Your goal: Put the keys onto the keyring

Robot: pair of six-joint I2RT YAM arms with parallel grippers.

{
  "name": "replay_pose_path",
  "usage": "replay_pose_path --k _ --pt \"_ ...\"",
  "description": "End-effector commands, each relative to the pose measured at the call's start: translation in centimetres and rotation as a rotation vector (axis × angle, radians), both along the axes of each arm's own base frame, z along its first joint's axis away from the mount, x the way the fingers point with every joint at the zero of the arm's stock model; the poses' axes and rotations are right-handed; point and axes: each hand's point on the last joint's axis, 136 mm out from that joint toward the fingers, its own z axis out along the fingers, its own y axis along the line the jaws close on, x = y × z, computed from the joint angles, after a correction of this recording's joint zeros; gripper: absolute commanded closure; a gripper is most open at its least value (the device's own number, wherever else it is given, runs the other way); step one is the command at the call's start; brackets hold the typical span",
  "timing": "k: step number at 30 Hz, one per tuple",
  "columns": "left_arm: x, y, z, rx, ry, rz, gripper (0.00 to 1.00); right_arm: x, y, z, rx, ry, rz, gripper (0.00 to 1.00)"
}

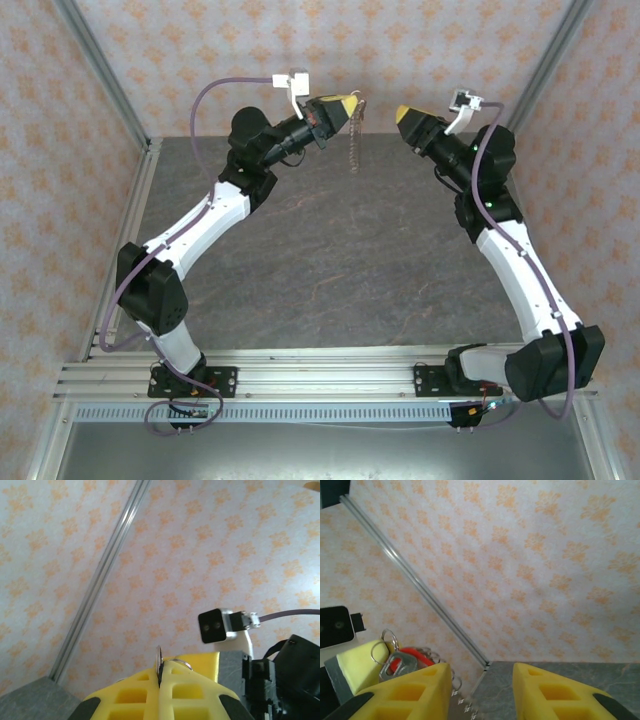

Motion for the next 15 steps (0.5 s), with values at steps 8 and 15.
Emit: replay_pose_path --k 8,15 --pt "-2.6 -0.1 3.1 -0.087 -0.094 -0.123 1.0 -3.2 2.7 3.0 -0.007 -0.126 0.245 0.61" --pt "-2.8 -1.1 2.9 -0.089 -0.075 -0.188 1.0 -4.2 3.9 3.0 -0.021 -0.13 0.351 0.61"
